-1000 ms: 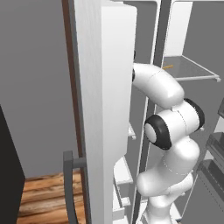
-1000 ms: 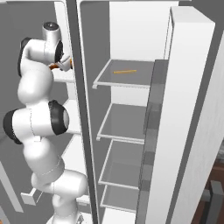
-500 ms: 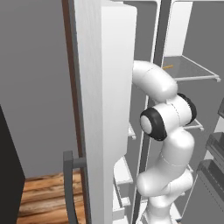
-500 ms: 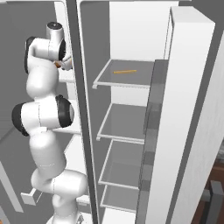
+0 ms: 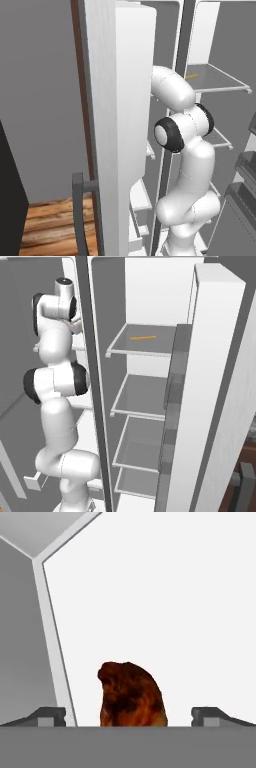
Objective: Pick up the frozen chicken drumstick from the freezer, place it on any shelf in the fridge, and close the fridge and freezer doors when done.
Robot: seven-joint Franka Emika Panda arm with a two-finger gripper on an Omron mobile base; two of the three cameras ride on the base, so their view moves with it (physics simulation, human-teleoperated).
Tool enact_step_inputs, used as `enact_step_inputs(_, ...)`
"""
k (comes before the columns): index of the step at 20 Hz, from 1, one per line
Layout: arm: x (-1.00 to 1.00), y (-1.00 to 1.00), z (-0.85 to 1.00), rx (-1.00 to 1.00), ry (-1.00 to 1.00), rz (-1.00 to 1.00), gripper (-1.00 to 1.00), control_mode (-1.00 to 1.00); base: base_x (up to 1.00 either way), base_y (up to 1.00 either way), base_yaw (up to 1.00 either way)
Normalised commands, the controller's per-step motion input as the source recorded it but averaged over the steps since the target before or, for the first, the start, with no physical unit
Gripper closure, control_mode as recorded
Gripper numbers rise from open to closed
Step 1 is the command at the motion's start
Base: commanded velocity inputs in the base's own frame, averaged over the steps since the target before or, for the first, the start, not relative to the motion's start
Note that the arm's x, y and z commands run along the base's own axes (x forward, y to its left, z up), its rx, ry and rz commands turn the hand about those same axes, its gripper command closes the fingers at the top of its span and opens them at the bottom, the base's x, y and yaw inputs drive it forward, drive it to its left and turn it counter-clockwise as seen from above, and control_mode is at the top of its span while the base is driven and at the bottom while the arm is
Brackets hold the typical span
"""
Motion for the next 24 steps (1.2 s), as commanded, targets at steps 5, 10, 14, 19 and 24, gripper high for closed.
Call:
enact_step_inputs(5, -0.06, 0.21, -0.71, -0.02, 0.08, 0.00, -1.00, -1.00, 0.00, 0.00, 0.00)
enact_step_inputs(10, -0.22, 0.07, -0.88, -0.07, 0.01, 0.00, 1.00, -1.00, 0.00, 0.00, 0.00)
enact_step_inputs(14, -0.11, 0.00, -0.37, -0.04, 0.00, 0.00, 1.00, -1.00, 0.00, 0.00, 0.00)
enact_step_inputs(19, -0.20, 0.00, -0.02, 0.00, 0.00, 0.00, 1.00, -1.00, 0.00, 0.00, 0.00)
enact_step_inputs(24, -0.56, -0.08, -0.07, 0.00, -0.09, -0.01, 1.00, -1.00, 0.00, 0.00, 0.00)
